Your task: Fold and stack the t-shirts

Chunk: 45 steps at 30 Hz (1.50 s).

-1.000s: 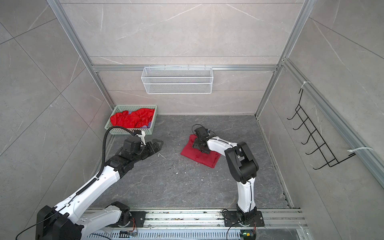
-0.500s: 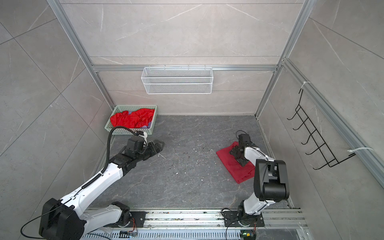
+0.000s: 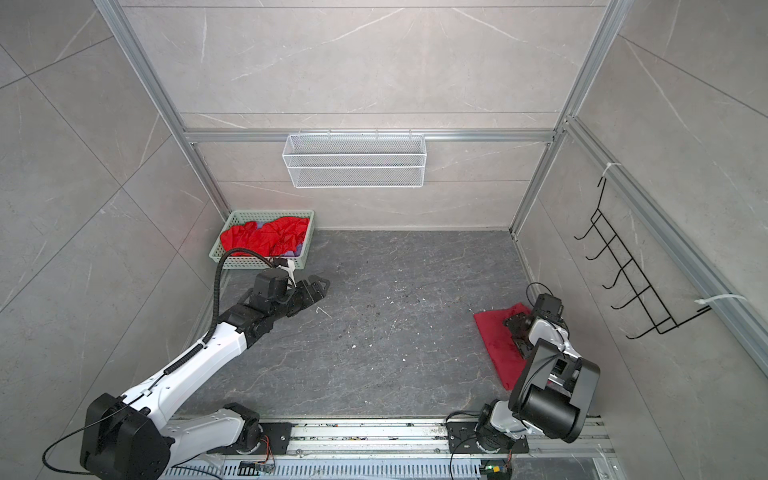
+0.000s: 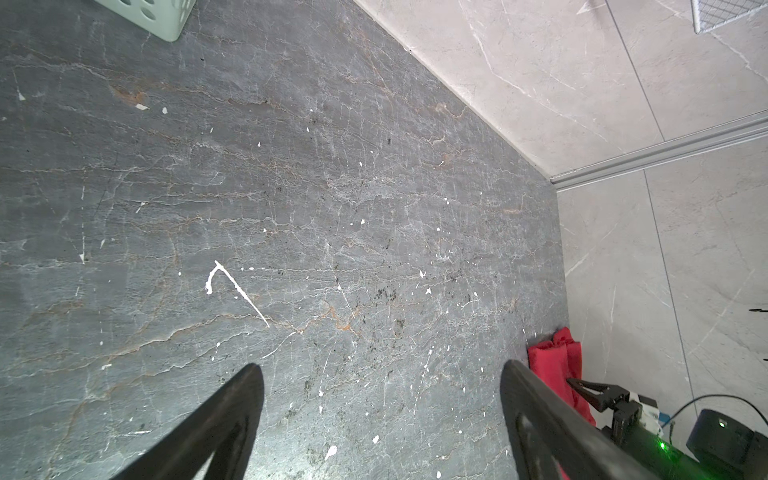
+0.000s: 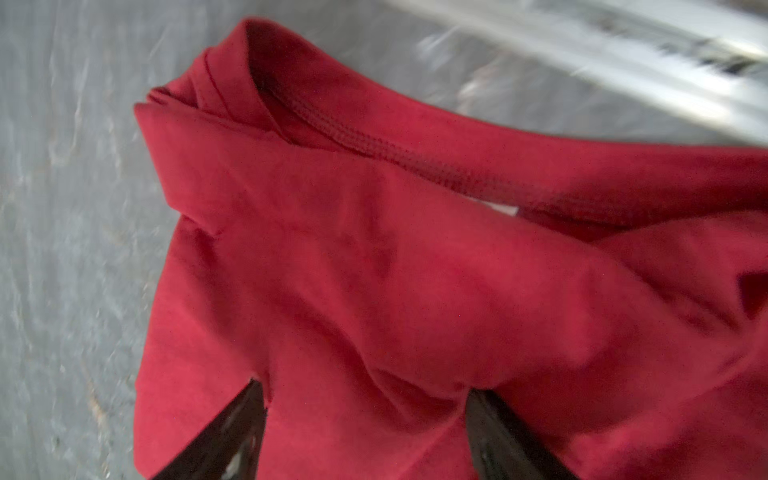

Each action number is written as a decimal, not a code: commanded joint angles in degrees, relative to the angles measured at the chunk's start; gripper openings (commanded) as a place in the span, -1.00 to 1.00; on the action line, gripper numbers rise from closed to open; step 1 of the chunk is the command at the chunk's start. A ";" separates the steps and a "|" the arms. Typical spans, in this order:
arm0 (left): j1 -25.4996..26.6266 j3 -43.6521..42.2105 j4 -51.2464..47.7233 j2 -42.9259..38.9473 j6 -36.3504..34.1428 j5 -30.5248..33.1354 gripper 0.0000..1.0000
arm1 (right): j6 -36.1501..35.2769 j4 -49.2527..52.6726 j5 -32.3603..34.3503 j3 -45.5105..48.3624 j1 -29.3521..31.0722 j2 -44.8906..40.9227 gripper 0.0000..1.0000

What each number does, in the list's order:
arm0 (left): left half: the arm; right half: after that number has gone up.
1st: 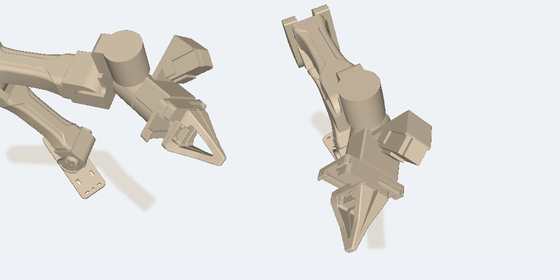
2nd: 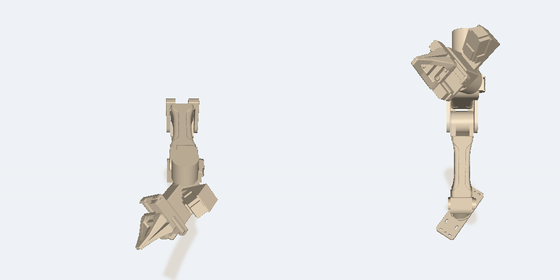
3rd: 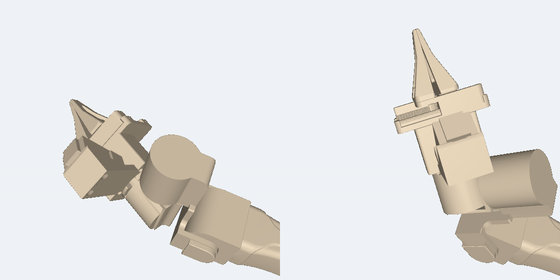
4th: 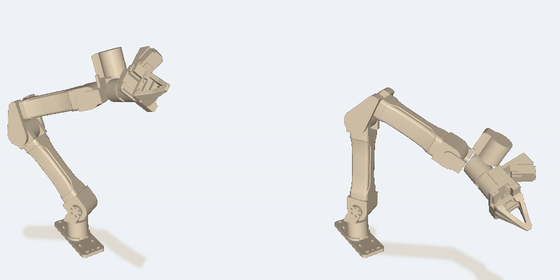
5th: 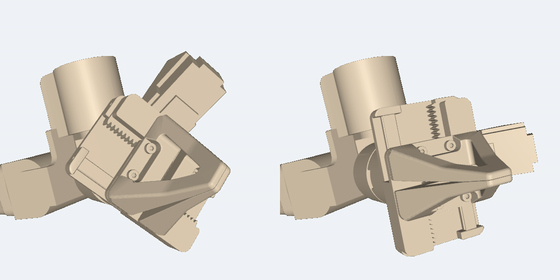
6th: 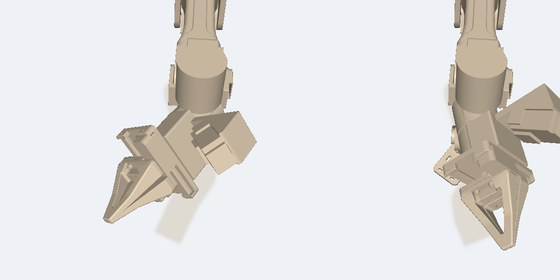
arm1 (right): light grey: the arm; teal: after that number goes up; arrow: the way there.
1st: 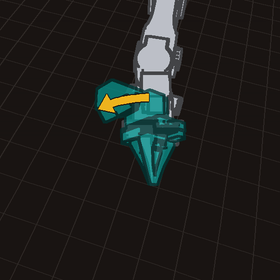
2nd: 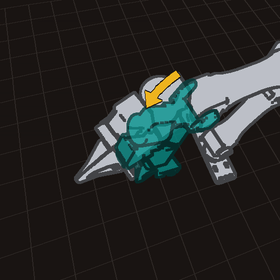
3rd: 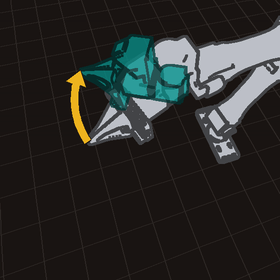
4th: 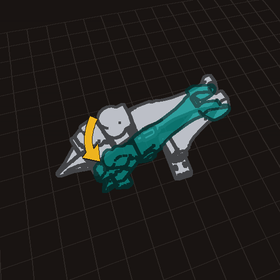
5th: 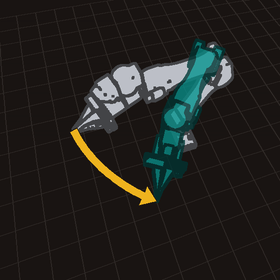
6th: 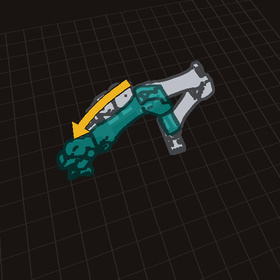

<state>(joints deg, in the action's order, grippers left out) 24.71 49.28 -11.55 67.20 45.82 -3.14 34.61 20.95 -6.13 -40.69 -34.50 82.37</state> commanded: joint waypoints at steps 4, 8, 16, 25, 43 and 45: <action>-0.28 2.23 1.23 0.52 -0.21 -0.31 0.83 | 0.33 4.71 0.34 3.92 -3.86 -0.28 0.55; -0.28 2.01 0.89 0.22 -0.22 0.01 0.82 | 1.42 5.06 1.90 4.91 -5.82 -1.41 0.55; -0.28 2.48 0.15 0.41 -0.74 1.41 0.82 | -2.40 8.18 -6.32 1.44 -6.76 -9.99 0.53; -0.89 6.33 -2.67 2.16 -3.88 4.91 0.83 | -2.04 9.97 -18.72 -4.81 -4.26 -22.52 0.58; -9.91 13.50 -9.65 9.13 -13.12 10.43 0.89 | -2.75 3.30 9.21 -13.08 47.65 -16.00 0.90; -10.09 11.01 -8.06 6.87 -14.46 11.87 0.93 | -5.64 4.82 16.78 -14.38 53.49 -13.73 0.95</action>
<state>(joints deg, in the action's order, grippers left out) 15.07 62.52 -20.75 77.10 34.57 6.09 32.71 24.88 -2.02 -53.41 13.96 66.13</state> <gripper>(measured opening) 0.955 0.970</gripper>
